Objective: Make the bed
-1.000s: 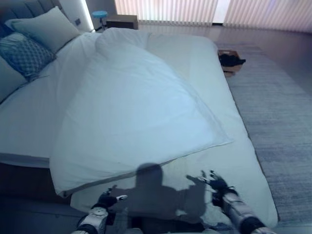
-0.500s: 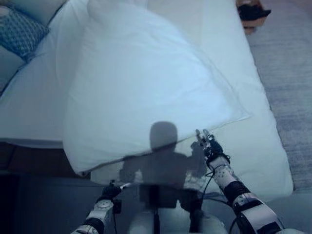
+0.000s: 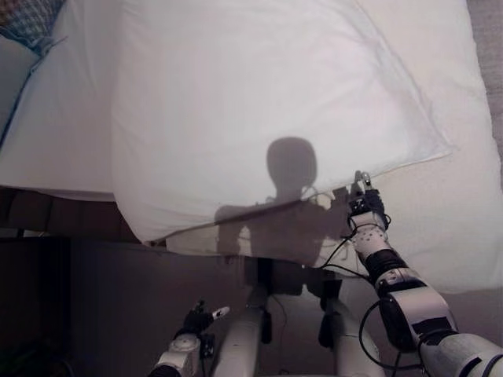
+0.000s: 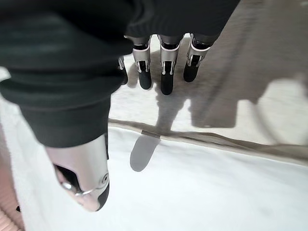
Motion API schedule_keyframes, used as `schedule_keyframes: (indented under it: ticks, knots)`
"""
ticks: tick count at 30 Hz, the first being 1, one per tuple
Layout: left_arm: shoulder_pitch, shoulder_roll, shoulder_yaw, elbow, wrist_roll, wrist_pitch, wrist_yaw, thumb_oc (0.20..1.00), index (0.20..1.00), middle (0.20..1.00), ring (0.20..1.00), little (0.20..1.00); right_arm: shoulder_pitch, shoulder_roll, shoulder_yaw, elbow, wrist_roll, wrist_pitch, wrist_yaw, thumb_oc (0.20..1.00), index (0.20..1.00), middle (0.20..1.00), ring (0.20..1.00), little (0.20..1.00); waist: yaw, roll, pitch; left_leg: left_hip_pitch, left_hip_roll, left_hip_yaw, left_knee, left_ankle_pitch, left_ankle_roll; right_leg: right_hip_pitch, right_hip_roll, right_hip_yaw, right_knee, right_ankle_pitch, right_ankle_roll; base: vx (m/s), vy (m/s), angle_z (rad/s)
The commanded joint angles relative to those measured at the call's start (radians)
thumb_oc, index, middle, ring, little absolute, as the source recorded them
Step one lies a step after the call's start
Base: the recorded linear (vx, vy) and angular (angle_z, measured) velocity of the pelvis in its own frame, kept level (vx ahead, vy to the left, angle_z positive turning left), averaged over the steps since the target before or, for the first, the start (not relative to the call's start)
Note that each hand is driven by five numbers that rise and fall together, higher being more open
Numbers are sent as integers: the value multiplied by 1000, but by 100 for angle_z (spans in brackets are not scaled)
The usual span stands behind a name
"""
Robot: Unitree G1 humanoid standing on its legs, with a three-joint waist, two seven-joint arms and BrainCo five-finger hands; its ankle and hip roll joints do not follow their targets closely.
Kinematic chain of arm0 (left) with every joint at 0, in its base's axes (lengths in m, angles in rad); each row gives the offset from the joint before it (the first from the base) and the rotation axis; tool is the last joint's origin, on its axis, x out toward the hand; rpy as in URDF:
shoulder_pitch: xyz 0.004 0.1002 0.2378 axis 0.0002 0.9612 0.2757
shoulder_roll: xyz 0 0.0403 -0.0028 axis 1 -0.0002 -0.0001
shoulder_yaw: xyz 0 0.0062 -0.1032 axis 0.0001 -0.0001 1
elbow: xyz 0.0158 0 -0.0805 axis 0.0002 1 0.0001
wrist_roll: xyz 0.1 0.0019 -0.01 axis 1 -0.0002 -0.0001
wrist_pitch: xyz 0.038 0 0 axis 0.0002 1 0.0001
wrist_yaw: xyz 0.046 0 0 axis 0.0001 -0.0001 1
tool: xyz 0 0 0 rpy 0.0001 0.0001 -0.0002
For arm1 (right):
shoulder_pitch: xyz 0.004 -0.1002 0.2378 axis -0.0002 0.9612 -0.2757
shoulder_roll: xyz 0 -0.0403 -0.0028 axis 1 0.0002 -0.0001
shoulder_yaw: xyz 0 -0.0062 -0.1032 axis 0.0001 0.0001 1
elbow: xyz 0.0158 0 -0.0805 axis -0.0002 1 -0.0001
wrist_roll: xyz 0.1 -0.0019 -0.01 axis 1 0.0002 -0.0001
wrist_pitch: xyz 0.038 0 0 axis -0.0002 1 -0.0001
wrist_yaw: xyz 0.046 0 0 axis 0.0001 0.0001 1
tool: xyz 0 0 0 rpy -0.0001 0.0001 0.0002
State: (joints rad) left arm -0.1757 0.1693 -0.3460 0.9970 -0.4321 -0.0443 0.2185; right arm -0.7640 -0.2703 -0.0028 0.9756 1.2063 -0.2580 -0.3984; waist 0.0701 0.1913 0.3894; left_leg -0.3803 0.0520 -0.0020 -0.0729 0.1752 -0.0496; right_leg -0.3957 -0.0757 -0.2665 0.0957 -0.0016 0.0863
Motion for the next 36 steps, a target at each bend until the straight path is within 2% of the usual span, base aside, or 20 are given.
schedule_keyframes:
  ticks: [1,3,9,15,19,20,25,26,27,28,32,36]
  knots:
    - [-32,0,-20,-8,-47,-19,2,1000,1000,1000,1000,1000,-85,-50,1,-18,-37,-14,52,1000,1000,1000,1000,1000,15,-52,39,64,-119,30,-14,-94,10,-31,23,92,-61,77,1,50,-68,-8]
    - [-31,1,-23,-27,-63,-24,-6,1000,1000,1000,1000,1000,-131,-83,-4,-3,-27,-20,71,1000,1000,1000,1000,1000,19,-49,47,49,-118,29,-14,-93,8,-46,26,91,-57,76,1,59,-60,-3]
    - [-22,5,-67,-71,-68,-22,-28,1000,1000,1000,1000,1000,-337,-257,41,90,-98,-16,47,1000,1000,1000,1000,1000,37,-37,69,9,-110,21,-14,-86,-3,-100,27,84,-33,65,0,56,-39,0]
    - [-20,22,-115,-115,-58,-21,-41,1000,1000,1000,1000,1000,-542,-423,129,215,-145,34,44,1000,1000,1000,1000,1000,59,-12,76,-1,-112,6,-14,-80,-9,-130,22,73,2,46,-2,33,-36,12]
    - [-20,31,-132,-137,-53,-23,-45,1000,1000,1000,1000,1000,-597,-477,174,253,-179,62,51,1000,1000,1000,1000,1000,68,-5,77,-7,-113,0,-14,-77,-13,-135,20,67,9,42,-2,15,-44,6]
    - [-21,39,-143,-153,-50,-26,-50,1000,1000,1000,1000,1000,-626,-510,208,280,-218,85,53,1000,1000,1000,1000,1000,74,-5,80,-11,-111,-2,-14,-73,-18,-139,17,59,11,41,-2,1,-67,4]
    - [-25,48,-170,-211,-58,-39,-56,1000,1000,1000,1000,1000,-683,-557,281,314,-278,122,67,1000,1000,1000,1000,1000,78,1,99,-26,-106,-17,-14,-58,-32,-159,13,35,35,29,-4,-6,-80,15]
    - [-25,47,-170,-212,-58,-39,-56,1000,1000,1000,1000,1000,-685,-558,282,315,-278,122,68,809,809,809,809,809,77,3,100,-26,-106,-18,-14,-58,-33,-160,13,34,36,28,-4,-21,-70,17]
    - [-29,47,-175,-234,-64,-42,-56,1000,1000,1000,1000,1000,-696,-566,285,312,-293,120,55,363,363,363,363,363,74,8,109,-30,-107,-27,-14,-54,-37,-168,9,26,47,23,-6,-21,-62,19]
    - [-31,47,-186,-256,-71,-43,-60,1000,1000,1000,1000,1000,-697,-566,289,310,-295,115,50,200,200,200,200,200,73,11,113,-32,-107,-32,-14,-53,-38,-173,8,23,54,20,-7,-26,-70,23]
    - [-45,52,-224,-337,-93,-42,-84,1000,1000,1000,1000,1000,-693,-549,280,277,-281,97,41,200,200,200,200,200,64,17,121,-32,-108,-40,-14,-51,-39,-177,6,20,67,13,-8,-13,-22,19]
    - [-59,58,-257,-478,-206,-40,-126,1000,1000,1000,1000,1000,-680,-511,258,216,-222,63,24,200,200,200,200,200,45,14,124,-10,-108,-39,-14,-60,-36,-169,4,23,88,3,-10,-13,13,9]
